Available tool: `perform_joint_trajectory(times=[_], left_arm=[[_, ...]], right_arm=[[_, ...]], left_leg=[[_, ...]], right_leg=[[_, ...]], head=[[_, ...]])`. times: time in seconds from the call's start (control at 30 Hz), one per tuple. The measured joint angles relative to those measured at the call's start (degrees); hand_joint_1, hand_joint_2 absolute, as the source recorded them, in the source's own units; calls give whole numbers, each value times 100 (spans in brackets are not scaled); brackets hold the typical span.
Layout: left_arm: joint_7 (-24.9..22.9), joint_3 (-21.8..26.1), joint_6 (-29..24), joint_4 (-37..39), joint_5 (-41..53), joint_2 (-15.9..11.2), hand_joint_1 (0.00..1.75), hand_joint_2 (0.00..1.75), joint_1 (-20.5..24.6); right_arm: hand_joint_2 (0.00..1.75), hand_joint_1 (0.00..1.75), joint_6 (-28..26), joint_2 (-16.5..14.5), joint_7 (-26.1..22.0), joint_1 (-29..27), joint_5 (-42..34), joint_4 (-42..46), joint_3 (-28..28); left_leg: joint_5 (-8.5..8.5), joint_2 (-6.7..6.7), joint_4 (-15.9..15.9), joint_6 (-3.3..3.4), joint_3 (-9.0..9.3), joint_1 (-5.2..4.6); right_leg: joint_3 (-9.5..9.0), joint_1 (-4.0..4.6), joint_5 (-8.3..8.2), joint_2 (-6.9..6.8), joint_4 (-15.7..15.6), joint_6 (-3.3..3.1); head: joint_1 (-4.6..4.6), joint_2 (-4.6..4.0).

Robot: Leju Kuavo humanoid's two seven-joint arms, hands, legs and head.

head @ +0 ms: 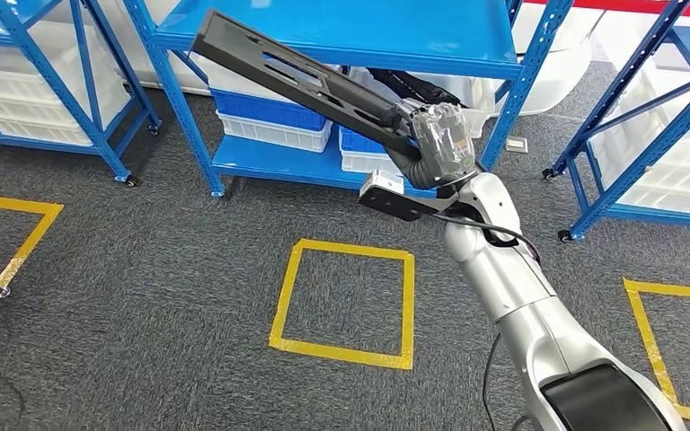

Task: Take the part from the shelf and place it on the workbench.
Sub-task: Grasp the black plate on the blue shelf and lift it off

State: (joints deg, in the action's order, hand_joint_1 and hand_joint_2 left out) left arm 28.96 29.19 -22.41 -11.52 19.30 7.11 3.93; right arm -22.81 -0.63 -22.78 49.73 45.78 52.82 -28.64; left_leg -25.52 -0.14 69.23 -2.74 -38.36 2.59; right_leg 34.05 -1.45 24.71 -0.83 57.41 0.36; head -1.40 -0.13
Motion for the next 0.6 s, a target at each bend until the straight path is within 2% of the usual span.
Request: perform_joint_trajectory(times=[0.03, 0.07, 0.1, 0.17, 0.2, 0.23, 0.27, 0.3, 0.33, 0.37, 0.4, 0.43, 0.47, 0.5, 0.53, 0.57, 0.6], left_arm=[[0, 1, -2, -1, 0, -2, 0, 0, 7], [0, 2, -3, -1, 0, -3, 0, 0, 14], [0, 2, -3, -2, 3, -3, 0, 0, 21], [-1, 2, 0, -1, 7, -8, 0, 0, 23], [-1, 2, 2, -1, 12, -8, 0, 0, 22], [-2, 3, 3, 0, 16, -10, 0, 0, 20], [-2, 3, 3, 0, 25, -11, 0, 0, 19], [-1, 3, 3, 0, 36, -13, 0, 0, 20], [-1, 3, 3, 0, 43, -15, 0, 0, 21], [0, 3, 3, 0, 49, -14, 0, 0, 22], [0, 3, 4, 0, 50, -12, 0, 0, 21], [0, 3, 4, 0, 50, -11, 0, 0, 22], [0, 3, 4, 0, 50, -9, 0, 0, 22], [1, 3, 5, 0, 51, -8, 0, 0, 22], [2, 3, 5, 0, 53, -7, 0, 0, 22], [3, 3, 6, 0, 56, -6, 0, 0, 21], [4, 3, 6, 0, 59, -6, 0, 0, 22]], right_arm=[[175, 173, -4, 1, 0, 5, 0, 1, 8], [175, 173, -8, 1, 0, 13, -1, 2, 16], [175, 173, -13, 2, 0, 20, -2, 2, 23], [175, 173, -19, 16, 0, 21, -2, -4, 28], [175, 173, -21, 30, 0, 17, -2, -9, 30], [175, 173, -22, 45, 0, 13, -2, -15, 33], [175, 173, -24, 65, 0, 13, -4, -20, 39], [175, 173, -25, 77, 0, 13, -7, -23, 48], [175, 173, -26, 89, 0, 13, -9, -27, 57], [175, 173, -27, 100, 0, 12, -11, -34, 66], [175, 173, -27, 106, 0, 12, -14, -42, 71], [175, 173, -27, 112, 0, 12, -15, -48, 74], [175, 173, -28, 116, 0, 14, -16, -51, 79], [175, 173, -30, 119, 0, 20, -18, -51, 87], [175, 173, -32, 118, -1, 30, -20, -50, 98], [175, 173, -37, 115, -4, 40, -26, -49, 108], [175, 173, -47, 112, -7, 56, -33, -49, 115]], left_leg=[[-46, -15, -354, -9, 261, 4], [-133, -29, -636, -1, 444, -3], [-221, -42, -806, 26, 527, -29], [-203, -40, -904, 159, 487, -69], [-144, -30, -932, 252, 441, -82], [-72, -15, -962, 351, 385, -87], [4, -2, -985, 435, 318, -88], [75, 4, -989, 487, 243, -102], [143, 8, -988, 508, 164, -109], [214, 9, -986, 515, 81, -119], [287, 11, -985, 514, -5, -128], [363, 13, -984, 507, -96, -137], [443, 13, -983, 494, -186, -144], [520, 14, -981, 477, -262, -147], [593, 12, -979, 449, -326, -155], [668, 14, -998, 414, -358, -158], [742, 19, -1023, 380, -367, -159]], right_leg=[[77, -4, -21, 0, 64, 34], [139, 5, -50, 0, 114, 78], [191, 20, -86, 2, 140, 131], [270, 25, -160, 6, 145, 256], [332, 16, -110, 14, 187, 283], [411, 7, 28, 20, 311, 281], [506, -4, 255, 30, 549, 253], [602, -5, 518, 39, 879, 225], [680, -1, 733, 47, 1252, 220], [714, 4, 848, 54, 1573, 241], [685, 10, 845, 59, 1758, 282], [568, 17, 749, 62, 1768, 330], [344, 23, 624, 63, 1567, 357], [39, 33, 564, 63, 1216, 347], [-311, 64, 601, 63, 747, 302], [-552, 94, 662, 64, 379, 243], [-687, 123, 729, 70, 127, 189]], head=[[-3, 0], [-6, 0], [-11, 0], [-11, 0], [-9, 0], [2, 0], [13, 0], [25, 0], [37, 0], [40, 0], [40, 0], [42, 0], [41, 0], [40, 0], [42, 0], [29, 0], [31, 0]])
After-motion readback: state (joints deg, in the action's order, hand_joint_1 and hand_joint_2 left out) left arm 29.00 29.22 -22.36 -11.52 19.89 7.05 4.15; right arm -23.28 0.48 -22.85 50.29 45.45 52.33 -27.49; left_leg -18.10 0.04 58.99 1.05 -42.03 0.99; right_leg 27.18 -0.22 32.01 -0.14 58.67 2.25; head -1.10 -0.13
